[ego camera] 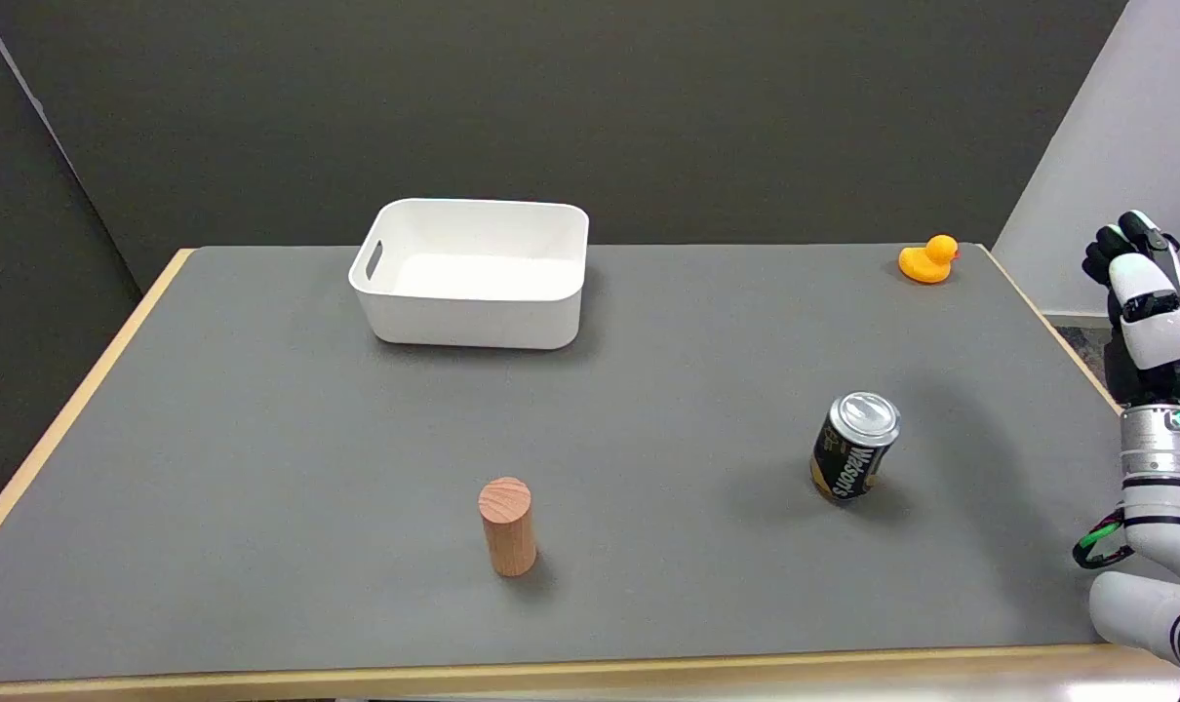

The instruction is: Pick up the black can.

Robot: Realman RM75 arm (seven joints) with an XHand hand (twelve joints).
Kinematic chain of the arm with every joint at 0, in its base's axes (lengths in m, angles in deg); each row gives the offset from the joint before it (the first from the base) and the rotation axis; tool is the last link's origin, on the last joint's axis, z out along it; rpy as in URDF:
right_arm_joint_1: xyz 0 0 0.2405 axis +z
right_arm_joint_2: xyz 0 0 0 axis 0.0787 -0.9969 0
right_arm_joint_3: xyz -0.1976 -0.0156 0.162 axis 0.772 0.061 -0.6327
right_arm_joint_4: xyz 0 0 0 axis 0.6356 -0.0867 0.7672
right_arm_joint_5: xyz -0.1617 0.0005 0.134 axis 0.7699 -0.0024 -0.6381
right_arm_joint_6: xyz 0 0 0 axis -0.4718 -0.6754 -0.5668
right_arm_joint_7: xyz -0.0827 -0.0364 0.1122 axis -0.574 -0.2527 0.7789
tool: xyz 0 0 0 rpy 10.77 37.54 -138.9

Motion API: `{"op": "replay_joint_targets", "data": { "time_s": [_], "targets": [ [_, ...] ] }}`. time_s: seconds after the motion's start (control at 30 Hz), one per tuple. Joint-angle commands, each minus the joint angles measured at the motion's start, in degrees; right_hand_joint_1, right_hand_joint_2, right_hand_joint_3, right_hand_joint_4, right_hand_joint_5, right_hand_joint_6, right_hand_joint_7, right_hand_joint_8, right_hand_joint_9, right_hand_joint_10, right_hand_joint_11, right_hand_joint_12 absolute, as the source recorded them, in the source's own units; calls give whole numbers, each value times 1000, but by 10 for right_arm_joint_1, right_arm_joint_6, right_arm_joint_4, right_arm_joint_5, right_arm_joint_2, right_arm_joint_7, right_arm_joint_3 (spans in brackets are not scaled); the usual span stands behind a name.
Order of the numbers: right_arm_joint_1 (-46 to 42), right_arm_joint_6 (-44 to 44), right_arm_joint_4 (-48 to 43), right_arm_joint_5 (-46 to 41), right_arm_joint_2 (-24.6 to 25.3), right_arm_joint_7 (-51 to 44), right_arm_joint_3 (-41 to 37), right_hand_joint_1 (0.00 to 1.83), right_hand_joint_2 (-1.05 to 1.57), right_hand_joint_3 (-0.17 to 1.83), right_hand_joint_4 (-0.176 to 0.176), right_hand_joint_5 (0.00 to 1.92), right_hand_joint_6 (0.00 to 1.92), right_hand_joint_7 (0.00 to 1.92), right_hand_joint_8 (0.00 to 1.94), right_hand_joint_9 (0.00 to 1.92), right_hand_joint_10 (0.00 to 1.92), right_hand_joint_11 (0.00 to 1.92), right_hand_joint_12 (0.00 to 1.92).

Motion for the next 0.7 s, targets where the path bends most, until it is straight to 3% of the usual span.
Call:
{"op": "replay_joint_targets", "data": {
  "time_s": [0.03,0.23,0.47,0.7],
  "targets": [
    [-3,2,14,1,-6,2,-3,383,674,985,4,163,425,270,386,165,683,-1,914],
    [-8,3,-1,4,-11,1,-2,383,674,985,4,163,425,271,388,165,684,-1,915],
    [-10,14,-11,56,-19,2,-3,391,668,983,2,164,427,275,395,170,691,-1,918],
    [-53,65,-79,134,-31,3,-1,397,656,976,-12,168,433,279,409,175,706,-1,945]
  ]
}}
